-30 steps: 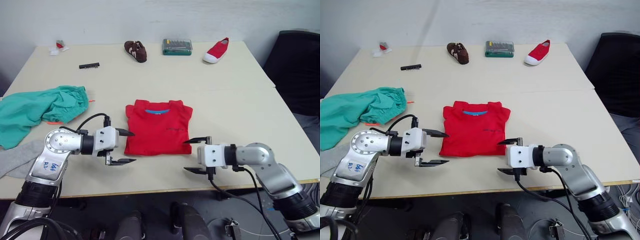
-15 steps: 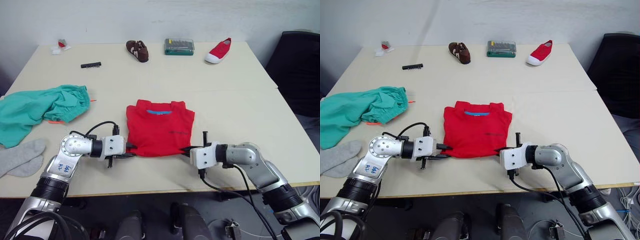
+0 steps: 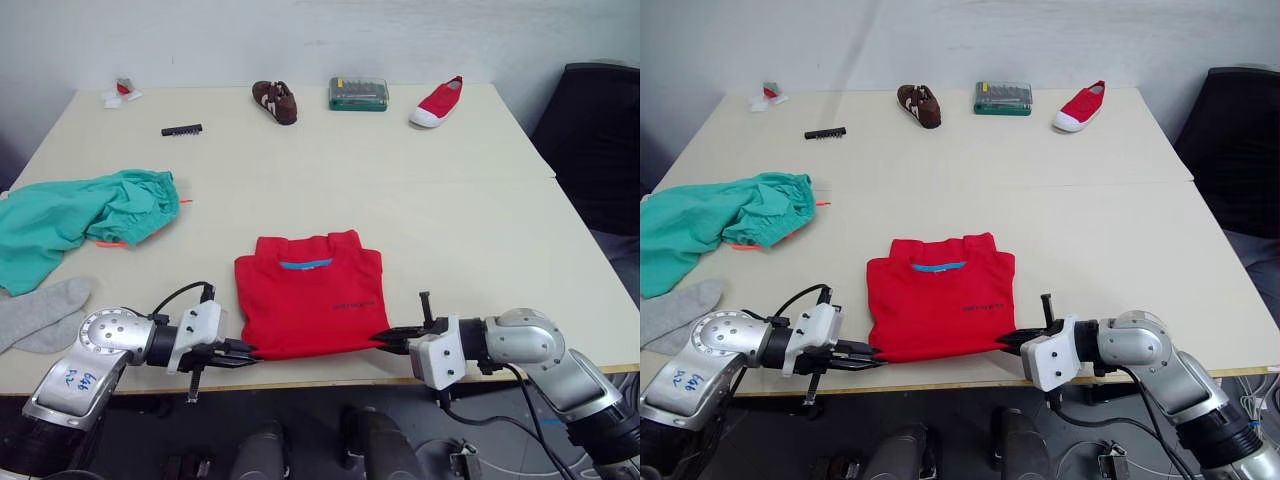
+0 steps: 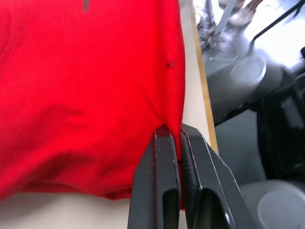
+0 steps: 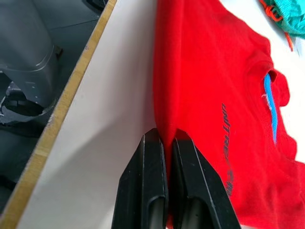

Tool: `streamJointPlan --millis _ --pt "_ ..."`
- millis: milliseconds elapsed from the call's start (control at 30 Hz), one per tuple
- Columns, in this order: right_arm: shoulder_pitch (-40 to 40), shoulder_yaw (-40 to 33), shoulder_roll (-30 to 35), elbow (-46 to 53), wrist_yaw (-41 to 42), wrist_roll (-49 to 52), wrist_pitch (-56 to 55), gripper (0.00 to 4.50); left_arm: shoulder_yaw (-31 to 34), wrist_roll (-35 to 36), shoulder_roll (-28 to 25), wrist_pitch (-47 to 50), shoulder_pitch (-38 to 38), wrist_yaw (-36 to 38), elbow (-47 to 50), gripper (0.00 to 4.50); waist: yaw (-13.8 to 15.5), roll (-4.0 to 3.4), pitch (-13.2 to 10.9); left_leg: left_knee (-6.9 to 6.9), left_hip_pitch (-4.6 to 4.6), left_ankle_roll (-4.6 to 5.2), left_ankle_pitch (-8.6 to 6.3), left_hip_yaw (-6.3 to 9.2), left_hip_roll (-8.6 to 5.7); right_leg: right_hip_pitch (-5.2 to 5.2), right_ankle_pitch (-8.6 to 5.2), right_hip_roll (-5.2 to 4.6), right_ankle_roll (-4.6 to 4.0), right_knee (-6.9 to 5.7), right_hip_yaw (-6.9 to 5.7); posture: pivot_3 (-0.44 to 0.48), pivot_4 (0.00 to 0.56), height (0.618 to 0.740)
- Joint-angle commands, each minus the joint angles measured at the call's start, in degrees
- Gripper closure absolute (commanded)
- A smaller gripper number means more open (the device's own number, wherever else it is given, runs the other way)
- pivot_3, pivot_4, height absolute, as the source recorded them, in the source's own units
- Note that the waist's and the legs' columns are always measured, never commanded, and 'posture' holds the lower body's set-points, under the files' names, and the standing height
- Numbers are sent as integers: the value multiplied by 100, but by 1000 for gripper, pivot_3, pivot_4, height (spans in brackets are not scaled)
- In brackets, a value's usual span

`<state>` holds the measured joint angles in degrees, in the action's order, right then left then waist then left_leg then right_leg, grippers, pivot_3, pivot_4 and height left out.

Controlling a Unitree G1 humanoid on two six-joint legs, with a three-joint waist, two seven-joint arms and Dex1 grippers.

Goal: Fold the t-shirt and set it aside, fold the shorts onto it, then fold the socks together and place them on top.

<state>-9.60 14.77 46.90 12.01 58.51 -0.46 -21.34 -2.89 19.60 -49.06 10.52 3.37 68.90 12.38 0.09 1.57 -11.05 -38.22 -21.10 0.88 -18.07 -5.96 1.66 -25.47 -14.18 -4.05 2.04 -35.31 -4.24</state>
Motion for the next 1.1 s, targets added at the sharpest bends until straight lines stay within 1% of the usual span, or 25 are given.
streamJointPlan --millis 33,67,100,133,167,200,233,267,300,367,433,467,533,600,633,667,733,800,867,933,967,1100 --pt "169 -226 179 220 59 178 476 4254 25 -165 103 -206 -30 -121 -276 4492 6 0 0 0 0 0 0 1 0 0 -1 0 -1 -2 0 0 150 740" --pt "206 -232 192 233 71 191 513 3958 20 -140 123 -186 -22 -93 -340 4248 5 0 0 1 -1 1 -1 1 0 0 0 -1 -1 -3 -1 0 150 740" --pt "279 -293 167 266 3 220 589 3756 37 -90 142 -148 -5 -51 -450 3969 5 0 0 1 -1 1 -2 1 0 0 0 -1 -1 -4 -2 0 150 740" --pt "408 -419 146 362 -72 381 796 3439 116 39 144 -15 33 8 -590 3774 4 0 0 1 -2 2 -3 2 0 -1 0 -2 -1 -4 -3 0 150 740" --pt "509 -515 129 450 -128 495 952 3059 179 132 139 72 50 49 -679 3431 6 0 0 1 -2 3 -3 2 0 -1 0 -2 -1 -5 -4 0 150 740" --pt "675 -697 175 681 -102 846 1302 2757 310 376 99 395 103 92 -726 3164 5 1 0 1 -2 3 -4 3 0 -1 0 -2 -1 -5 -4 0 150 740" --pt "827 -927 240 969 -66 1347 1790 2392 610 770 -21 759 -117 156 -535 2846 5 1 0 1 -1 3 -4 4 0 -1 0 -3 -1 -8 -5 0 150 740" --pt "939 -1183 321 1269 -30 1914 2303 2335 896 1169 -133 1130 -273 233 -368 2533 -11 1 0 0 -3 2 -4 7 0 -2 0 -3 -1 -10 -7 0 150 740" --pt "989 -1456 406 1525 -26 2486 2839 2335 1176 1587 -237 1538 -343 282 -219 2533 -37 0 0 2 -5 1 -4 10 5 -4 0 -3 -1 -14 -7 0 150 740" --pt "930 -1757 507 1766 -142 3152 3662 2335 1528 2271 -419 2242 -305 360 -7 2533 -46 4 -2 2 4 -6 -8 10 9 -4 -3 -2 -6 -21 -4 0 150 740" --pt "693 -1873 400 1754 -383 3630 4291 2756 1621 2633 -424 2689 -56 261 39 2497 -15 4 -1 -3 5 -11 -4 25 9 1 -4 -3 -7 -21 -11 0 150 740" --pt "523 -1867 260 1687 -560 3784 4551 2973 1566 2639 -348 2769 119 145 13 2921 0 4 -1 -4 6 -14 -2 28 8 3 -6 -3 -11 -20 -12 0 150 740" --pt "157 -1727 -69 1506 -834 3881 4862 3617 1274 2346 -129 2667 461 -72 -97 3410 35 4 -1 -2 2 -13 4 31 4 4 -9 -3 -16 -14 -15 0 150 740" --pt "-215 -1437 -400 1284 -1005 3632 4956 4360 911 1933 40 2442 703 -144 -220 4084 47 4 0 -2 1 -14 5 29 1 4 -8 -3 -15 -15 -14 0 150 740" --pt "-377 -1245 -528 1164 -1040 3429 4946 4500 713 1739 146 2367 844 -219 -292 4417 47 4 0 -1 -4 -14 5 28 1 2 -7 -3 -14 -15 -13 0 150 740" --pt "-545 -1005 -663 1010 -1065 3177 4880 4500 485 1491 273 2272 1014 -334 -398 4486 46 4 0 1 -3 -14 5 27 0 1 -4 -3 -10 -18 -14 0 150 740" --pt "-893 -561 -958 608 -1151 2700 4755 4500 35 999 516 2110 1382 -537 -700 4486 43 4 0 2 -7 -13 2 26 -2 -1 -3 -3 -10 -19 -15 0 150 740" --pt "-1221 -164 -1182 176 -1181 2174 4529 4500 -373 440 746 1846 1774 -716 -1208 4486 30 5 0 0 -9 -12 2 24 -4 -3 -2 -1 -9 -19 -18 0 150 740" --pt "-1405 202 -1219 -164 -1068 1619 4168 4500 -559 97 957 1684 2107 -879 -1705 4486 11 5 0 -3 -10 -12 2 21 -6 -3 -1 0 -6 -22 -18 0 150 740" --pt "-1633 591 -1218 -747 -1204 809 3575 4500 -513 -155 1223 1515 2504 -1242 -2299 4486 -2 6 0 -5 -13 -9 2 20 -6 -4 0 0 -5 -22 -19 0 150 740" --pt "-1742 656 -1270 -1016 -1352 530 3377 4500 -451 -224 1311 1429 2657 -1365 -2523 4486 -10 6 1 -8 -12 -8 2 19 -7 -4 1 -1 -3 -23 -18 0 150 740" --pt "-2147 338 -1556 -1813 -1957 141 3278 4500 -83 -148 1398 1437 3050 -1524 -2940 4486 -52 7 1 -20 -10 -7 5 12 -3 -4 5 -3 2 -33 -14 0 150 740"
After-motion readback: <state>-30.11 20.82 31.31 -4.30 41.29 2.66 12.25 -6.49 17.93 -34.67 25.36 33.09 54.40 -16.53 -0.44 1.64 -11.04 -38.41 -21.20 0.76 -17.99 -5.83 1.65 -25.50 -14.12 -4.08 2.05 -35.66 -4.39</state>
